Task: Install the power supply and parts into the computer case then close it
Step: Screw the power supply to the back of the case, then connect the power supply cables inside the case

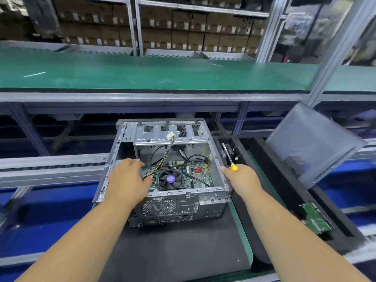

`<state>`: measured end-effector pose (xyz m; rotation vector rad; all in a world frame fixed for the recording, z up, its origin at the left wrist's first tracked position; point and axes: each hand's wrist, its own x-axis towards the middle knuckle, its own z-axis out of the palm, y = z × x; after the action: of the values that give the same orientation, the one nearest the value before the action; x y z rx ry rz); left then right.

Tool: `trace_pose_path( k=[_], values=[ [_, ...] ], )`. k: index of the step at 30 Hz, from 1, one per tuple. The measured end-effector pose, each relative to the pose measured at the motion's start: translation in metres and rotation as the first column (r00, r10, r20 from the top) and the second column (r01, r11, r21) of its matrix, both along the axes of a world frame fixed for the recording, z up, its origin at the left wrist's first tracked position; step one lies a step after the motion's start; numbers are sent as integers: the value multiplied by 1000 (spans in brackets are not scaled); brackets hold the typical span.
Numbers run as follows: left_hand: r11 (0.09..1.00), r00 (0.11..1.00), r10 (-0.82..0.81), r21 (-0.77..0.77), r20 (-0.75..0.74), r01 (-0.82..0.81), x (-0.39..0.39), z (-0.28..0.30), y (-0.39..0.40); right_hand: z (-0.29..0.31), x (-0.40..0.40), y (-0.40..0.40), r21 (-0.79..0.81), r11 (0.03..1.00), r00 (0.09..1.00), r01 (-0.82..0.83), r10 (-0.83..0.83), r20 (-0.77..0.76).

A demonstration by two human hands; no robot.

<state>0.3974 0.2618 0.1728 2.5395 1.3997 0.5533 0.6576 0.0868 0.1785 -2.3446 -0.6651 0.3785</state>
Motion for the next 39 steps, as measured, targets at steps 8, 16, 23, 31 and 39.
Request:
trace_pose_path(
  k=[8, 16, 23, 31, 39],
  values=[
    [982, 965, -145, -90, 220, 168, 54, 22, -25, -37, 45, -39, 43, 993, 986, 112, -105, -132],
    [966, 952, -196, -123, 235, 229, 118, 32, -56, -68, 123, -70, -144, 977, 986, 160, -164, -22],
    [961, 938, -192, -137, 290, 239, 164, 23, -78, -98, 168, -84, -295, 947, 992, 126, -128, 12],
    [963, 940, -199, -121, 277, 240, 191, 19, -86, -113, 176, -85, -323, 945, 998, 57, -54, 18],
    [962, 939, -178, -147, 293, 228, 196, 16, -87, -113, 182, -86, -360, 933, 1000, 5, 6, 29]
  ],
)
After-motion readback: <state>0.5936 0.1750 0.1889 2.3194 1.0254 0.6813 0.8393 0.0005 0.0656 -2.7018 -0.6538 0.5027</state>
